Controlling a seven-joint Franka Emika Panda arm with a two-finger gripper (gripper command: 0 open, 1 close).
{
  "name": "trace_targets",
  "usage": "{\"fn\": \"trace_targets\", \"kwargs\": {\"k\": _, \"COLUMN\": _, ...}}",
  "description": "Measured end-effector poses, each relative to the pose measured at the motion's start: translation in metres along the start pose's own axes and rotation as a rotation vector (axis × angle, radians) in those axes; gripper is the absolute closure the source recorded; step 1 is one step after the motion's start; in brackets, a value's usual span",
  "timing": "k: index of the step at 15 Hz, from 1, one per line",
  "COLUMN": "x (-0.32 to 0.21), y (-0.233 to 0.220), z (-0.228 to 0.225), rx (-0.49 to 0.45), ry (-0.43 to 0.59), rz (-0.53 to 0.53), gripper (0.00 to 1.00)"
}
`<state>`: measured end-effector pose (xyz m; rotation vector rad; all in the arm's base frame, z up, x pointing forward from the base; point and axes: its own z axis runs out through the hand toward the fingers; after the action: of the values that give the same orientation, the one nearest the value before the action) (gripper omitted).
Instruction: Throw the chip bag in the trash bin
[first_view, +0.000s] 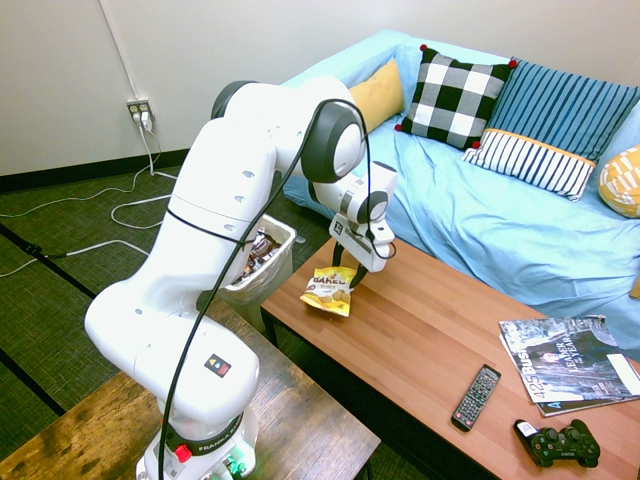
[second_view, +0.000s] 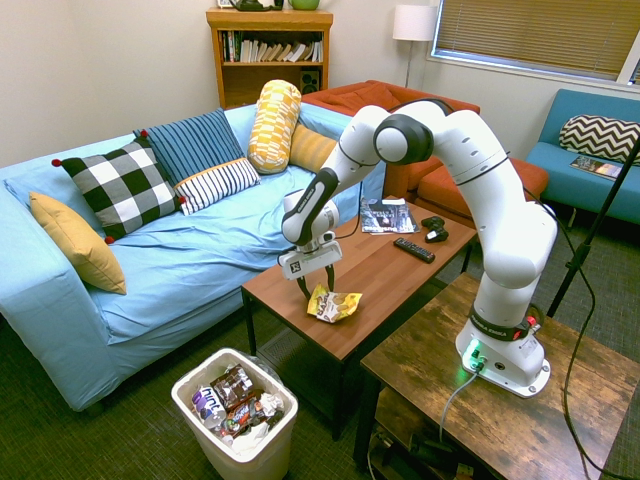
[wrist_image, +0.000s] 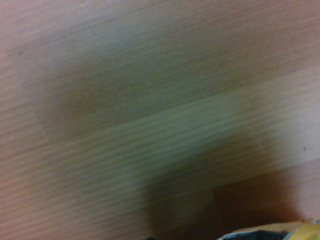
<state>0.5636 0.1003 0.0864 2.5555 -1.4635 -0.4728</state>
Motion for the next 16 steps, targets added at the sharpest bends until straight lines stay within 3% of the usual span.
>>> {"fn": "trace_targets", "kwargs": {"k": 16, "x": 0.01, "y": 0.0003, "z": 0.0002, "rx": 0.005, "ry": -0.014, "rz": -0.006, "gripper": 1.0}}
